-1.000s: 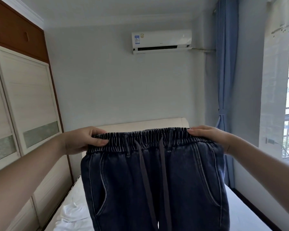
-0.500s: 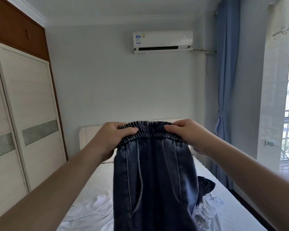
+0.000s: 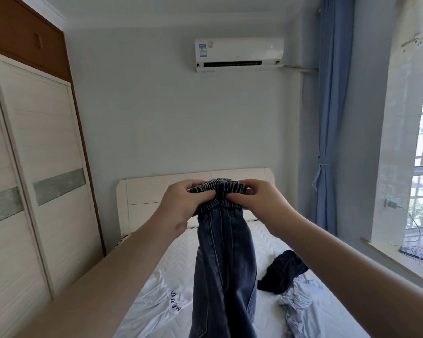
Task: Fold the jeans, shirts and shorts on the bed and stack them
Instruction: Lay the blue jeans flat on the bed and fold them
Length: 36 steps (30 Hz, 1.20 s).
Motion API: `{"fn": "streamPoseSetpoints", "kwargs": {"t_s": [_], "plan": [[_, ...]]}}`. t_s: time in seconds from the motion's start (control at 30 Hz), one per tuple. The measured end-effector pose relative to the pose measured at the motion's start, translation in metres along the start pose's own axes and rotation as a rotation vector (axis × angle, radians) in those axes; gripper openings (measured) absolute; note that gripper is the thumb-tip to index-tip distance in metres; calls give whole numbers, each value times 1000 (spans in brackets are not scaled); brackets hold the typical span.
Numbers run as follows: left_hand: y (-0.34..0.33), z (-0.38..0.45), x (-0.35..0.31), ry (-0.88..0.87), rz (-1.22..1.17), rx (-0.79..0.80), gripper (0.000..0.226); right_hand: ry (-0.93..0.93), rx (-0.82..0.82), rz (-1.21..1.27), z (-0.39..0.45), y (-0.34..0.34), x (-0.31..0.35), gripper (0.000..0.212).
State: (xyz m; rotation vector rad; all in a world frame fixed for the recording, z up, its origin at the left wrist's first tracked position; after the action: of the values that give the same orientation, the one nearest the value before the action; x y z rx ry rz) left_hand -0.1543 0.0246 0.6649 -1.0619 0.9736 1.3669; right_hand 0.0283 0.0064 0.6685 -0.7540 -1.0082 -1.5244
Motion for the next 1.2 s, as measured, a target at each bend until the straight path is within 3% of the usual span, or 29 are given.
{"fn": "streamPoseSetpoints", "kwargs": {"t_s": [0.2,0.43,0.6,0.73,0.93,1.07,1.2], "plan": [[-16,-14,19,91,-283,18,9,39,-72,258,-14,-11,-10,7],[8,-17,0,-288,196,-325,22,123,-178,191,-20,-25,-9,12],[35,-8,-9,-340,419,-466,45,133,-290,108,-15,-5,-11,36],[37,-8,-6,-324,423,-518,56,128,-280,32,-18,-10,-11,35],[8,-17,3,-297,333,-451,49,71,-203,68,-21,-46,-16,36],[1,-7,20,-229,274,-131,70,-71,-66,384,-23,-62,-34,32],[1,0,41,-204,210,96,76,-89,91,425,-27,-72,-46,38]]}}
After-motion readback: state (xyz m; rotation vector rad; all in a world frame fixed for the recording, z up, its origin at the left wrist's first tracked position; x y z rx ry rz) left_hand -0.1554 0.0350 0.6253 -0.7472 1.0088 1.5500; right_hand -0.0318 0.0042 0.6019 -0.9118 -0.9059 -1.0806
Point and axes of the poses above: each hand's wrist, its own z-axis towards the middle knuckle, its own y-axis out of the back of the hand, x = y × z, the point moved 7 cm from there along z, towards the middle knuckle, and after that the axes turned 2 degrees about y, right-handed, at the moved point
